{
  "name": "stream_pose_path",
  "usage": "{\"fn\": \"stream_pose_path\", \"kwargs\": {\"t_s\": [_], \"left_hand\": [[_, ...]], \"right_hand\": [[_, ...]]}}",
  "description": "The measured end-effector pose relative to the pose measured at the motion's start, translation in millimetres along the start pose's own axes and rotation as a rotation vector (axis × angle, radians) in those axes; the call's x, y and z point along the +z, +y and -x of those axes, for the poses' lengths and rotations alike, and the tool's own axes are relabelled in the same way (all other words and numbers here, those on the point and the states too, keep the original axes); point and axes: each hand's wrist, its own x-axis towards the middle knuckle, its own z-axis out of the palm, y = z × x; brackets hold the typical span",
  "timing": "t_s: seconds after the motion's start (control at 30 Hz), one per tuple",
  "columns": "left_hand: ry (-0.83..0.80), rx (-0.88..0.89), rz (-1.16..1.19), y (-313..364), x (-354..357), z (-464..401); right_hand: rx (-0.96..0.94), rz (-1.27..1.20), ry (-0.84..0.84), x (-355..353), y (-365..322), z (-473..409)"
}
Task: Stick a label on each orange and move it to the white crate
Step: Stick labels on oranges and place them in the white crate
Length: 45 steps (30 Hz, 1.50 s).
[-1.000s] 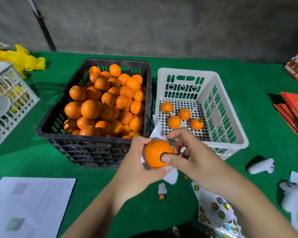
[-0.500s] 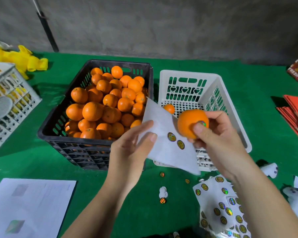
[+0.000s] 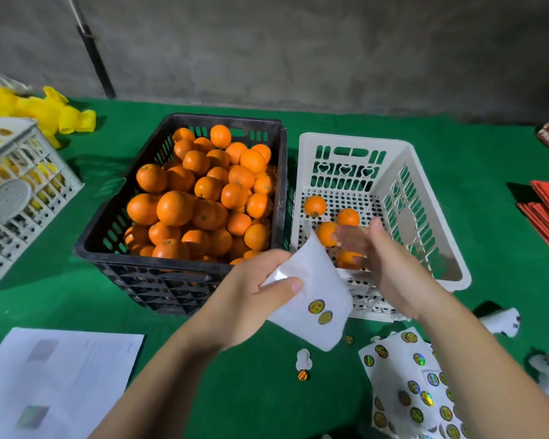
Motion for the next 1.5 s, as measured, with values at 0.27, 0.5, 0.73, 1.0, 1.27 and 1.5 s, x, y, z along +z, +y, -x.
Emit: {"fn": "stream_pose_path", "kwargs": {"t_s": [0.27,0.5,0.73,1.0,1.27,1.5], "left_hand": [[0.056,-0.001,0.081,-7.2,-44.6,-55.4],[0.325,-0.596,-1.087,-50.9,-134.9,-107.3],[0.371,-0.505,-1.063,-41.9,-144.4,-97.6],[0.252,-0.094,0.43,5.9,-29.7,-18.1],[-0.15,-0.19,0.893,-8.4,-1.0,11.3],[-0.113,-0.161,0.963,-15.3,-7.7,17.9]], "right_hand": [[-0.098,-0.155,-0.115,26.1,-8.0,16.7],[-0.108,-0.278,-0.02,34.2,-0.5,21.2],[-0.091,-0.259,-0.042,37.3,5.5,22.9],[-0.179,-0.24,-0.057,16.4,-10.3,26.7],[-0.246,0.067,-0.05,-5.3,-38.0,36.5],[-0.309,0.122,0.066,-6.8,-50.1,38.4]]}}
